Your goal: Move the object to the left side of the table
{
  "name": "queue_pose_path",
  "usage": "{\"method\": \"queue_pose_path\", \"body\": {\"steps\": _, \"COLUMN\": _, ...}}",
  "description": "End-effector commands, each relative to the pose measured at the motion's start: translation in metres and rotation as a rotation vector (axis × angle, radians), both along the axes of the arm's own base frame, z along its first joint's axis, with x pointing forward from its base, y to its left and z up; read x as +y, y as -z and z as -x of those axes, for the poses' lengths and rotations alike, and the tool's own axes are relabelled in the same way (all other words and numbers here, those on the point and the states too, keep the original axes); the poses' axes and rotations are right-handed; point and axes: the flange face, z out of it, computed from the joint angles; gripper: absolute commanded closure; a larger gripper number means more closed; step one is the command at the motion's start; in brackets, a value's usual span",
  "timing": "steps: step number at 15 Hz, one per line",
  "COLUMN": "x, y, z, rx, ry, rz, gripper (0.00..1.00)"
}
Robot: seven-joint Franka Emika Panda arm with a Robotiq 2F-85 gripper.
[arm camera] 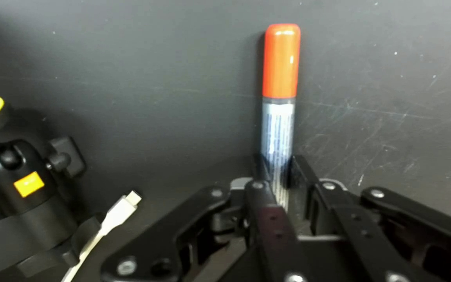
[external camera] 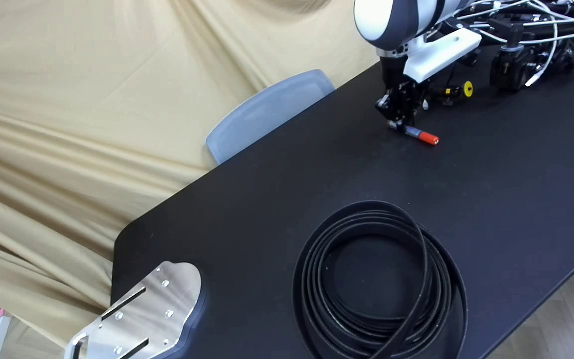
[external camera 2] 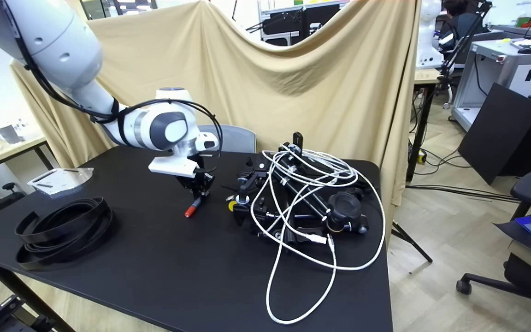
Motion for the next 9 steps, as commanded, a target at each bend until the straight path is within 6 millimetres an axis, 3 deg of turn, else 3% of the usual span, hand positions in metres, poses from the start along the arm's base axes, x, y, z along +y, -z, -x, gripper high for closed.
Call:
{"method": "queue_pose_path", "body": {"steps": 1, "x": 0.01, "y": -0.016, "z": -0.004, "rx": 0.004, "ry": 0.021, "rz": 0.032, "gripper": 0.95}}
{"method": "queue_pose_path", "body": {"steps": 9, "x": 0.063, "y": -0.074, "z": -0.018, "rx": 0.012, "ry": -0.063, "rz": 0.017, "gripper": 0.95}}
